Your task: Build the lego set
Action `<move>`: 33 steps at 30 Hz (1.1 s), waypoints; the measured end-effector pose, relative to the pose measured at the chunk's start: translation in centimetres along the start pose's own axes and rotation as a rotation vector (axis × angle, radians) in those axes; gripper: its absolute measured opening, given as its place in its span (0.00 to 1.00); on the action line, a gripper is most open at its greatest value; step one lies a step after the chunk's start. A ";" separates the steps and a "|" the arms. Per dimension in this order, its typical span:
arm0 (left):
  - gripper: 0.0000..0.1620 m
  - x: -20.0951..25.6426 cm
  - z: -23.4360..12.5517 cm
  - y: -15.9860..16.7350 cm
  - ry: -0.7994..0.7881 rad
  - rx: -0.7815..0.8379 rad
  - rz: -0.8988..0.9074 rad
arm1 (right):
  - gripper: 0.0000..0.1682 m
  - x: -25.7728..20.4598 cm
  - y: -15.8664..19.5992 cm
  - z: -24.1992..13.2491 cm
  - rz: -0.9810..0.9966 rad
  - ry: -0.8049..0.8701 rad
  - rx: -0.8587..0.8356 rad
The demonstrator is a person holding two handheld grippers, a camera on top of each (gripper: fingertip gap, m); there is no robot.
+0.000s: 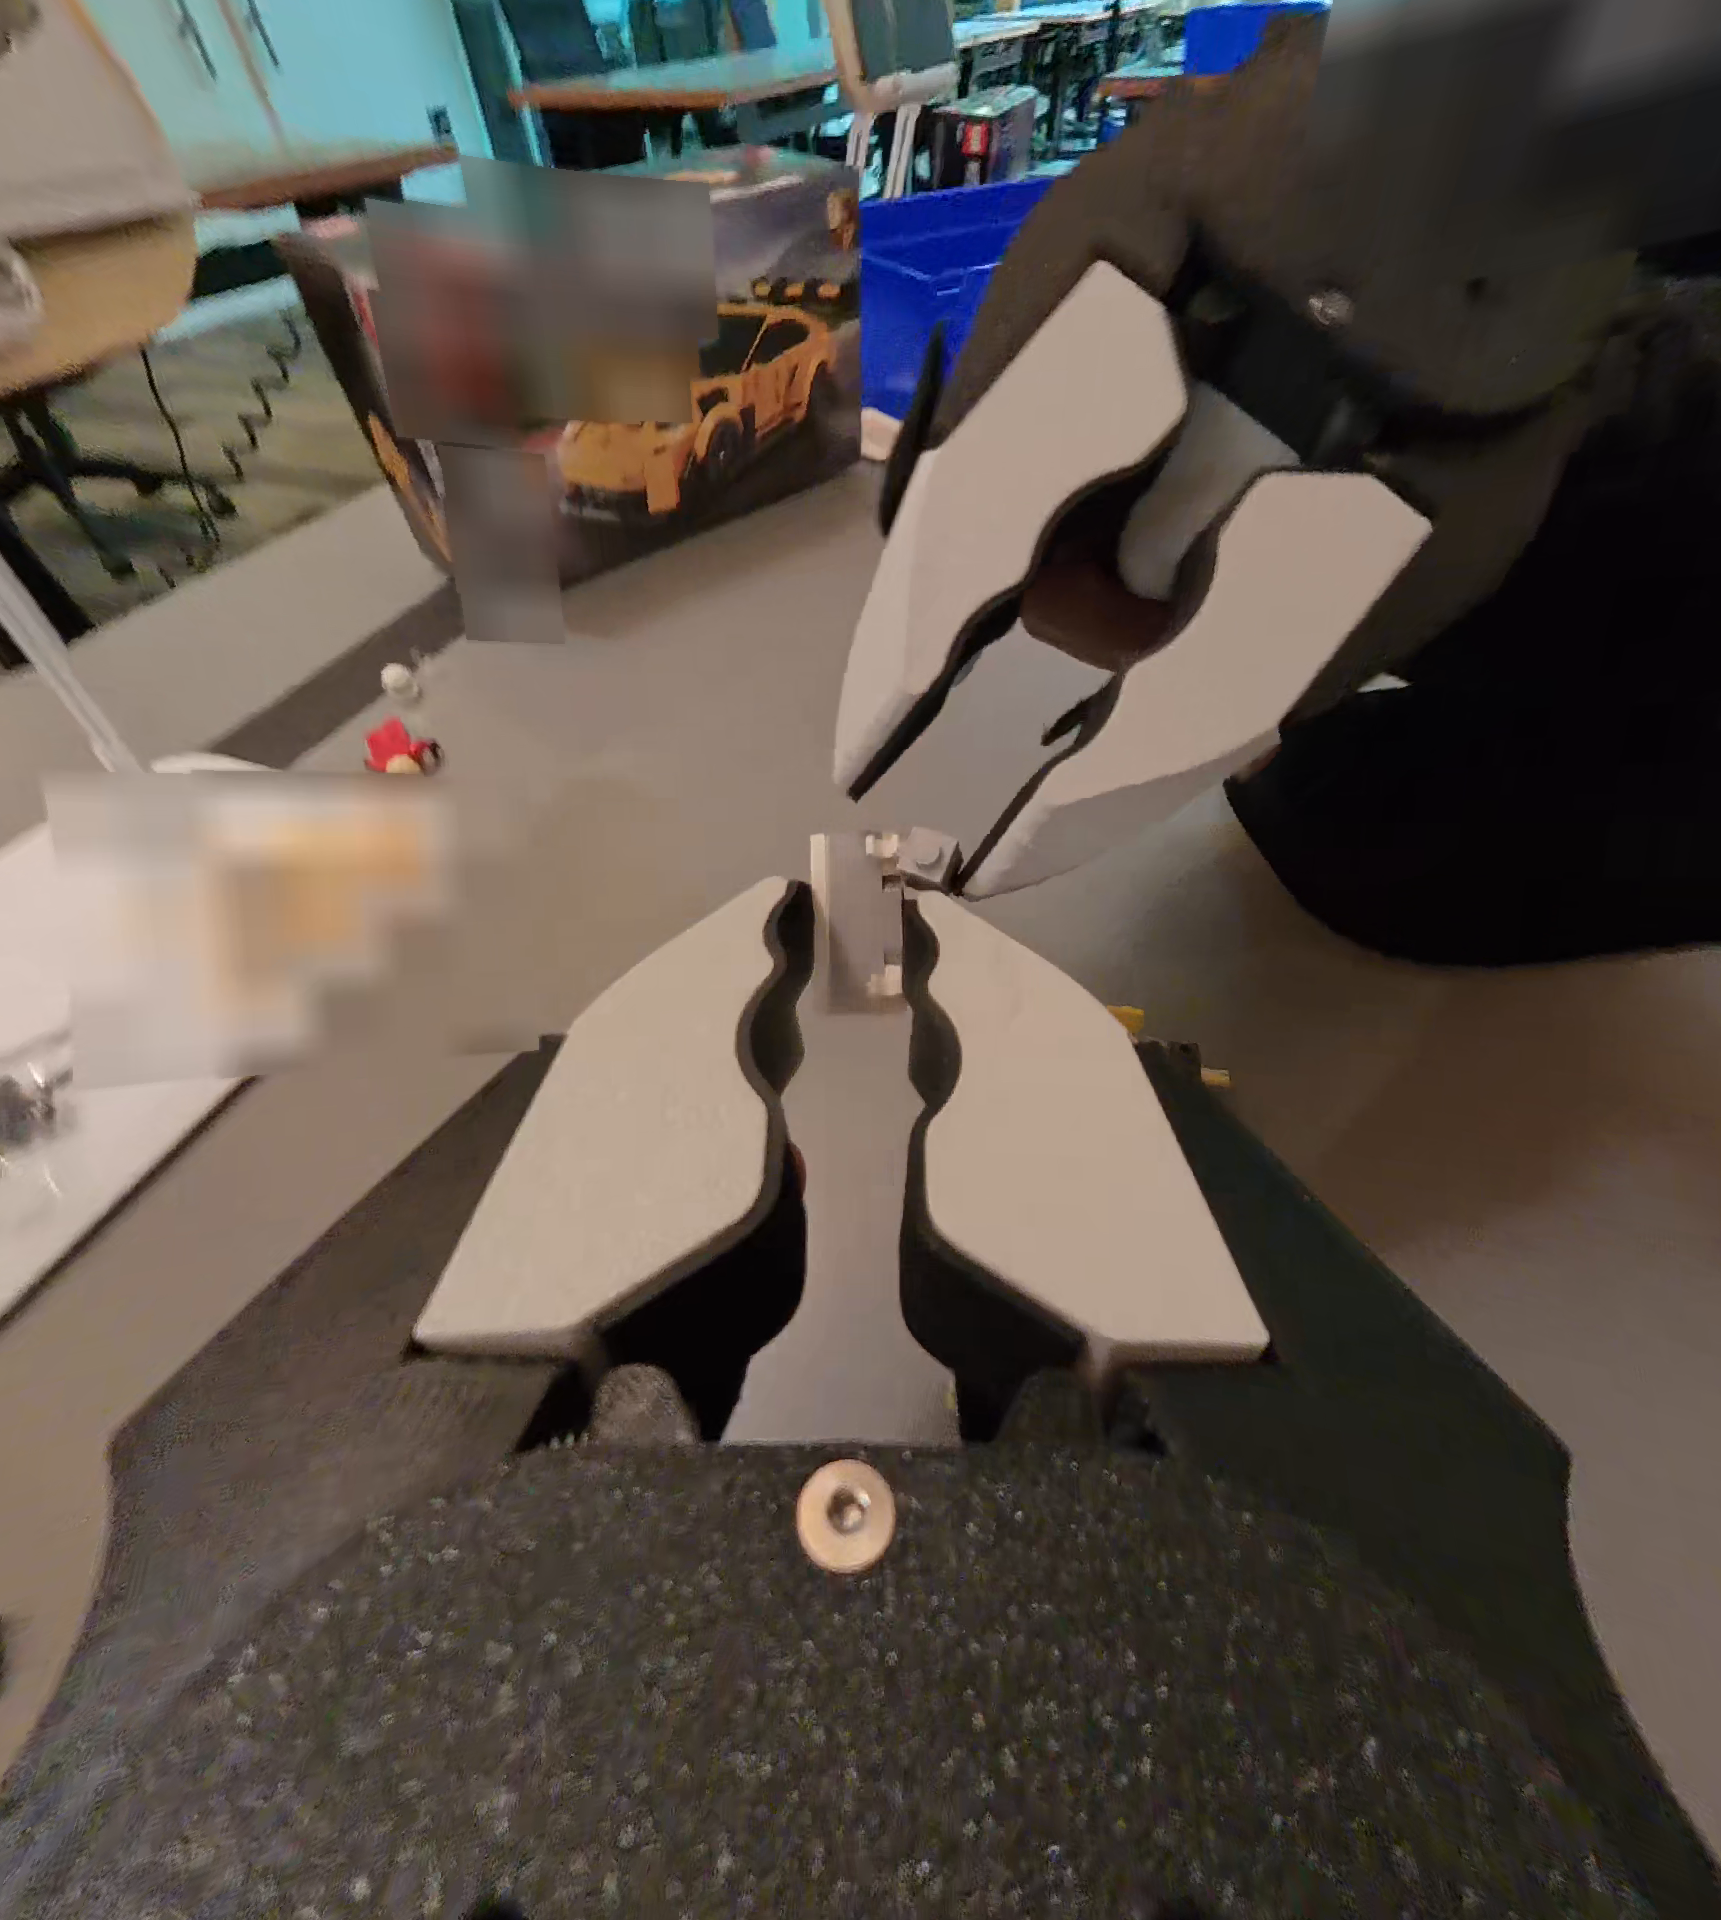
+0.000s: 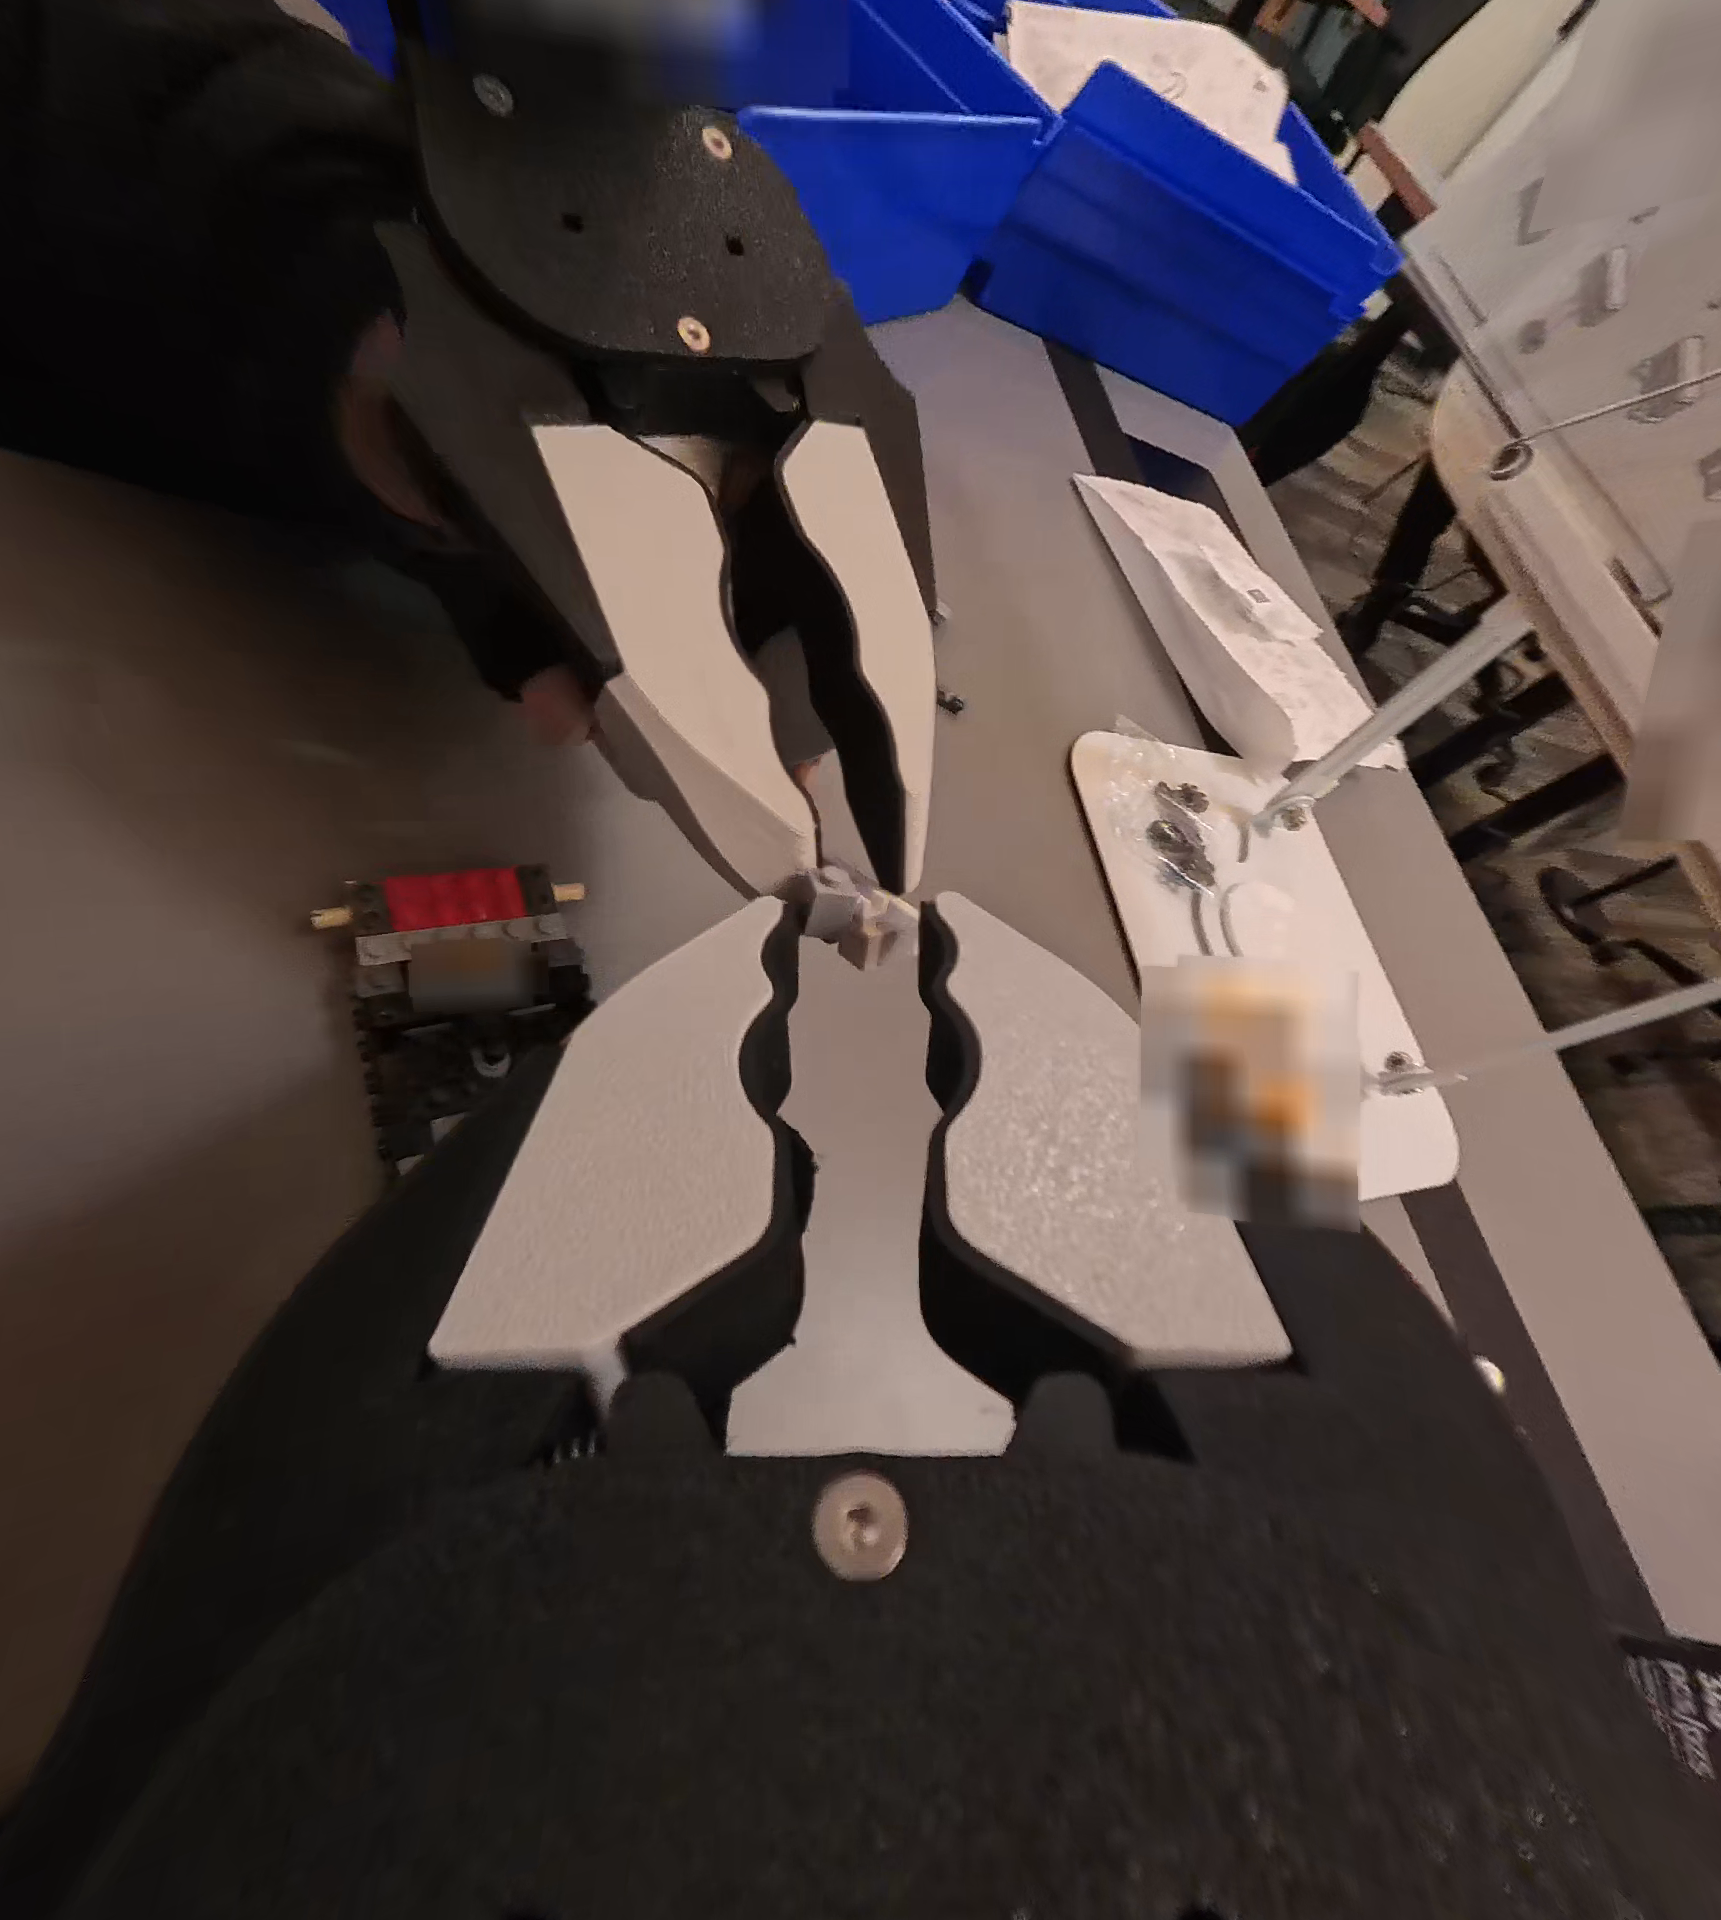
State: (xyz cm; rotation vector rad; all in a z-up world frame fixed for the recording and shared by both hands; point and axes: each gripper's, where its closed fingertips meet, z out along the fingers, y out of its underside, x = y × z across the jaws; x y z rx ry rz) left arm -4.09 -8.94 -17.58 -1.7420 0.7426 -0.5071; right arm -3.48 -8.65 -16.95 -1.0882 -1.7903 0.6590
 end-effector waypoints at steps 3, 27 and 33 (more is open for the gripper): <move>0.10 -0.3 0.4 0.7 0.022 -0.027 -0.161 | 0.10 0.0 0.4 0.4 -0.019 0.026 -0.020; 0.10 -0.4 1.5 2.5 0.333 0.042 -1.089 | 0.05 -0.1 1.6 1.8 0.148 -0.115 -0.083; 0.10 -0.9 1.7 2.6 0.295 0.048 -1.062 | 0.07 0.1 0.8 2.1 0.257 -0.081 -0.026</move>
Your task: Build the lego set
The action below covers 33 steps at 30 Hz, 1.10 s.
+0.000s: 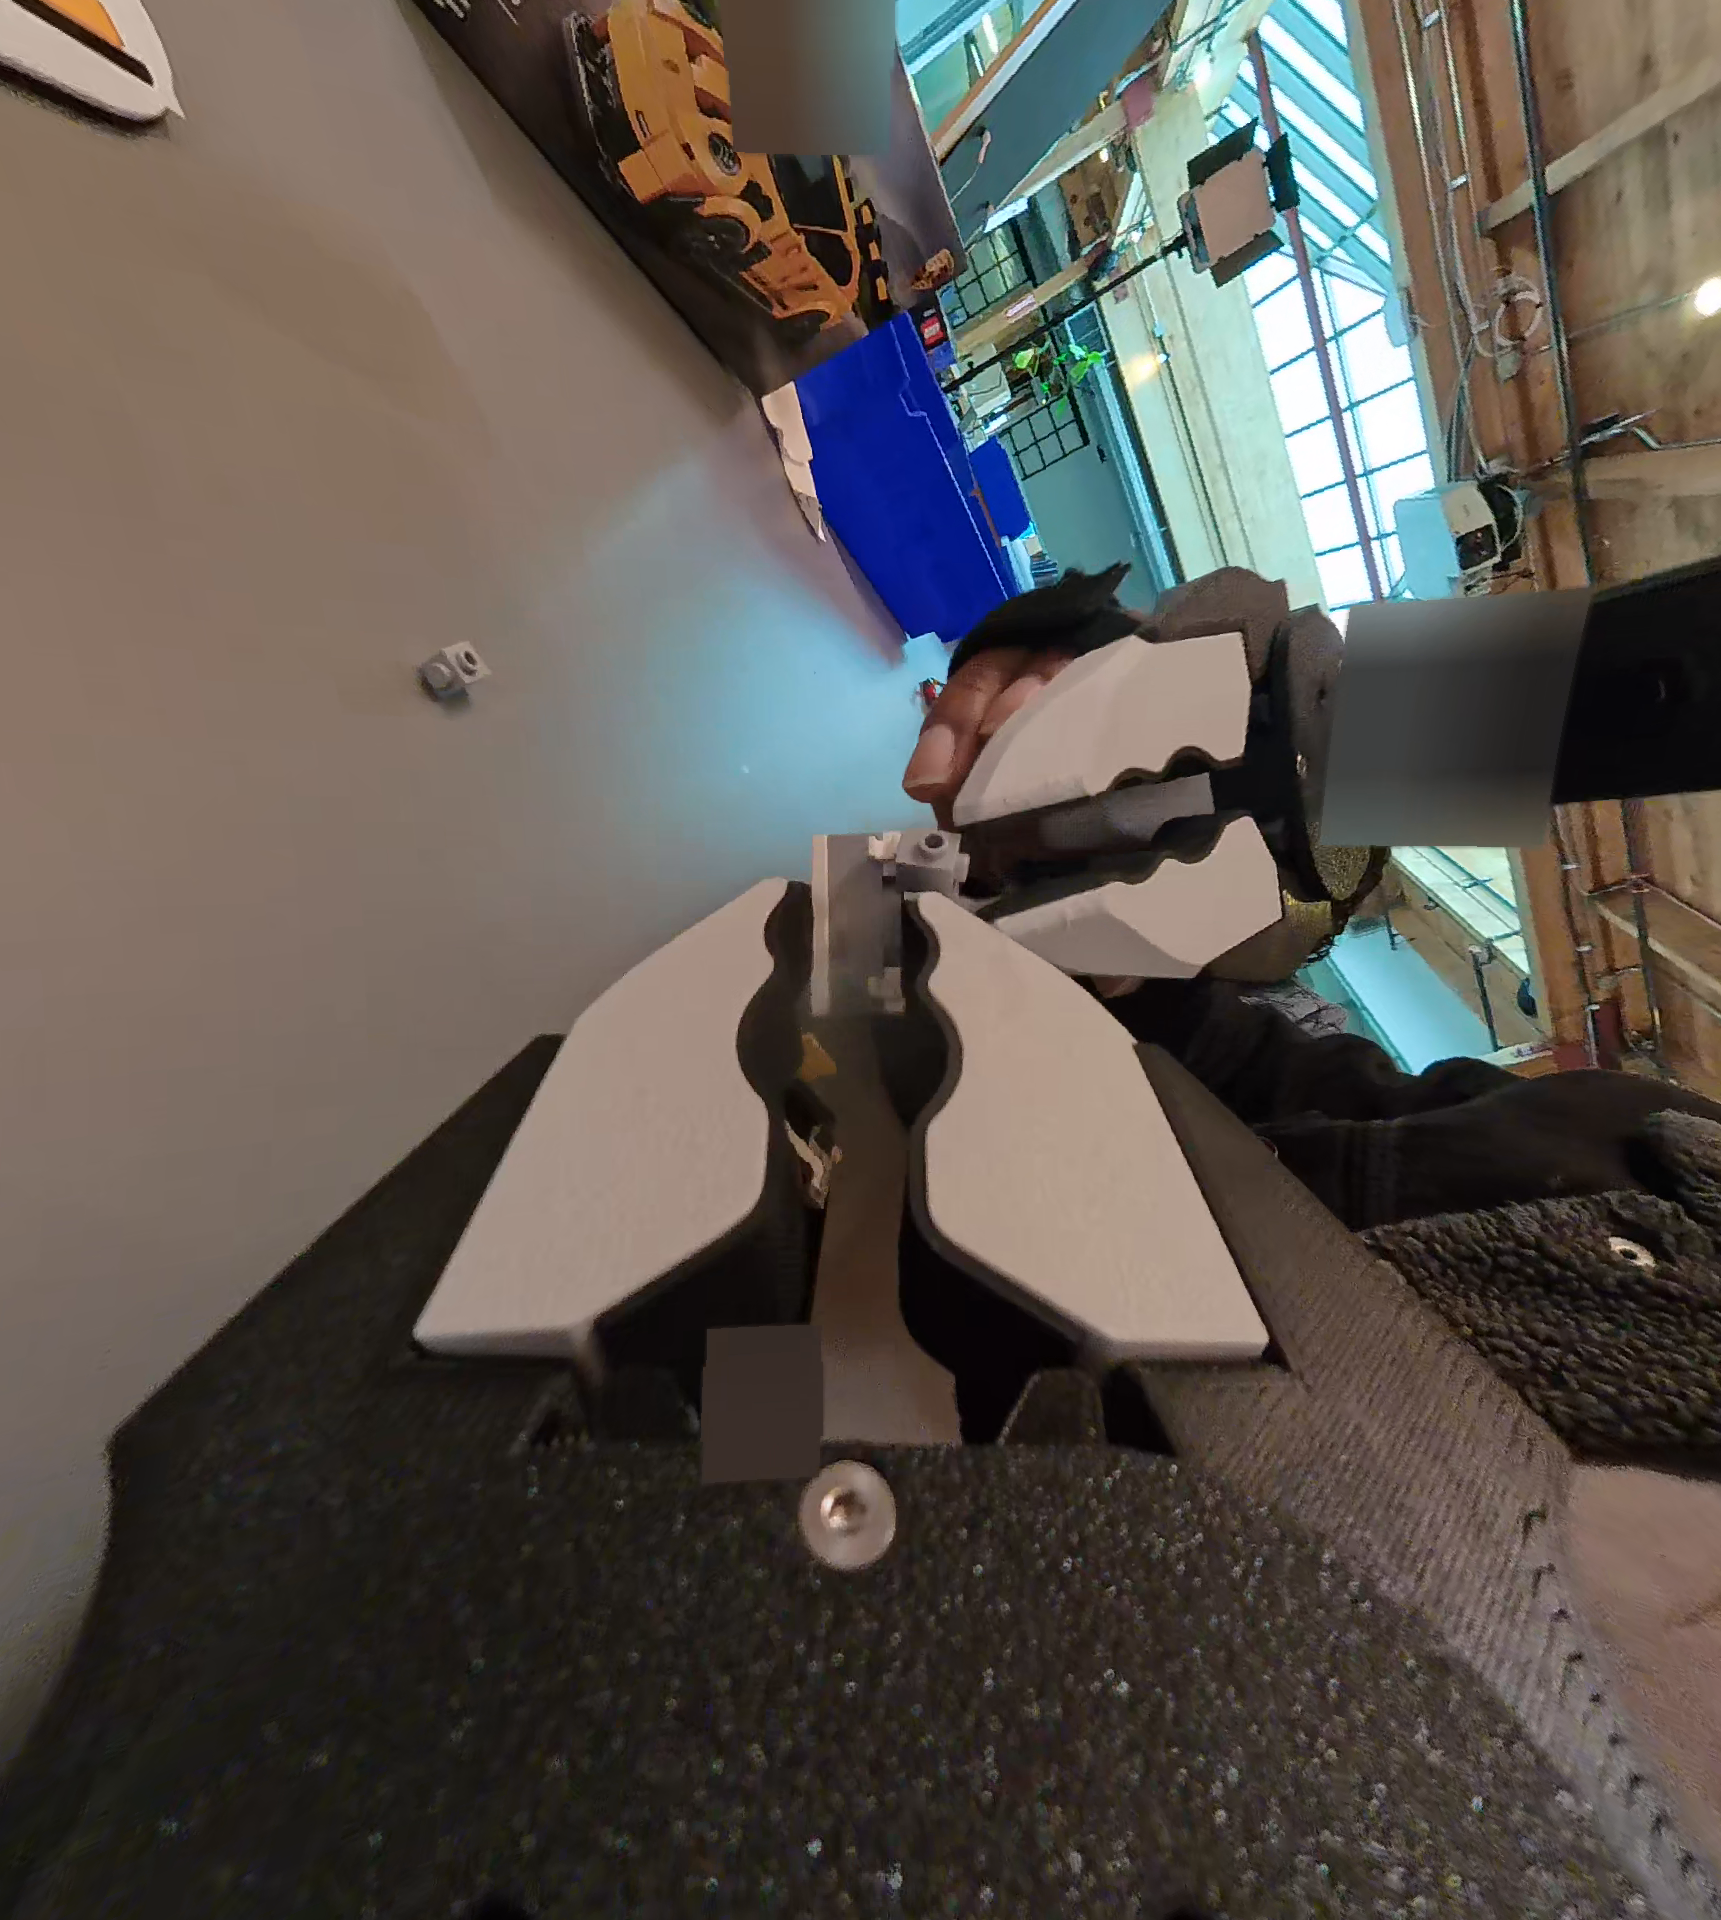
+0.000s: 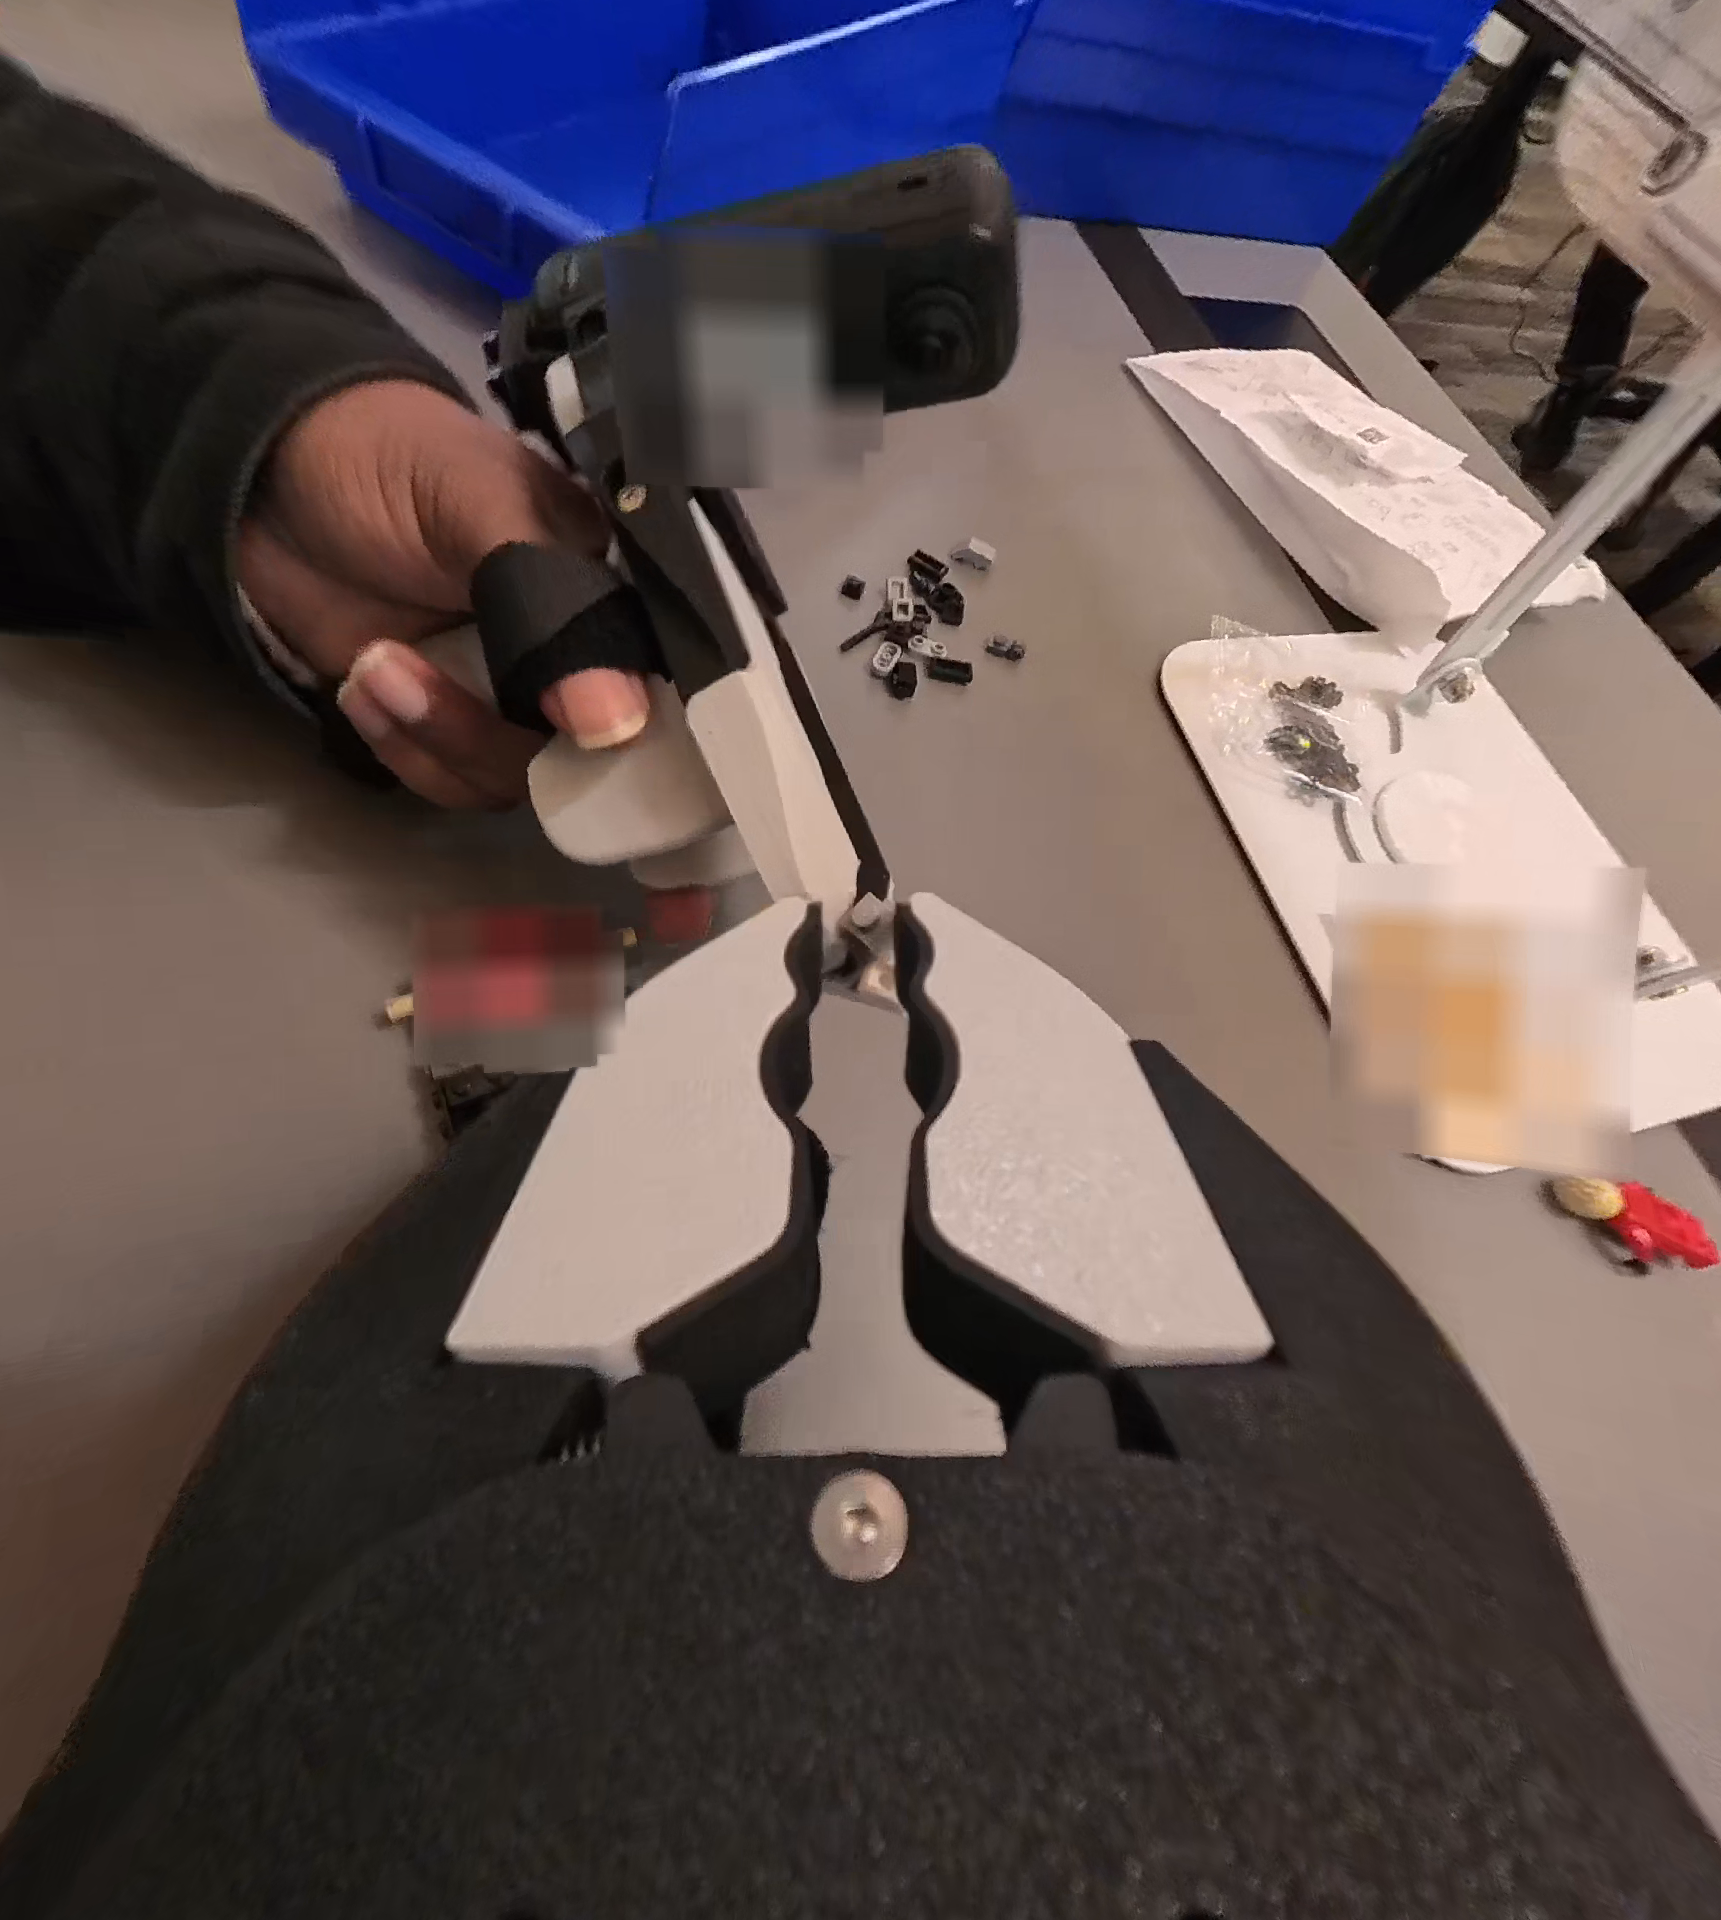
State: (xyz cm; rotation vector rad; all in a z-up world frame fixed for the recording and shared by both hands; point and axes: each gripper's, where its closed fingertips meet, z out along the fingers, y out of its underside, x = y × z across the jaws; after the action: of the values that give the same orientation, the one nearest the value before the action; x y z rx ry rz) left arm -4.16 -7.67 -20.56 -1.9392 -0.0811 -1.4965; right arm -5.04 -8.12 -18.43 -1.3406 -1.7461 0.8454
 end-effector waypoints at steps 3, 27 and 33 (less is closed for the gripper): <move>0.10 -0.1 0.0 -0.2 -0.011 0.011 0.016 | 0.10 0.4 0.0 0.3 0.105 0.028 0.038; 0.10 -0.7 -0.1 -0.3 -0.107 0.004 0.158 | 0.02 -0.4 1.8 0.0 0.275 -0.227 -0.294; 0.10 -0.9 0.0 0.0 -0.052 0.001 0.039 | 0.00 0.1 1.2 0.3 0.269 -0.187 -0.226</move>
State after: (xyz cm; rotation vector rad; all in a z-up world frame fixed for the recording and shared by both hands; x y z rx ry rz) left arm -4.49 -7.30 -21.36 -1.9682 -0.0668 -1.4205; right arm -4.77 -7.79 -19.60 -1.7219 -1.8746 0.9685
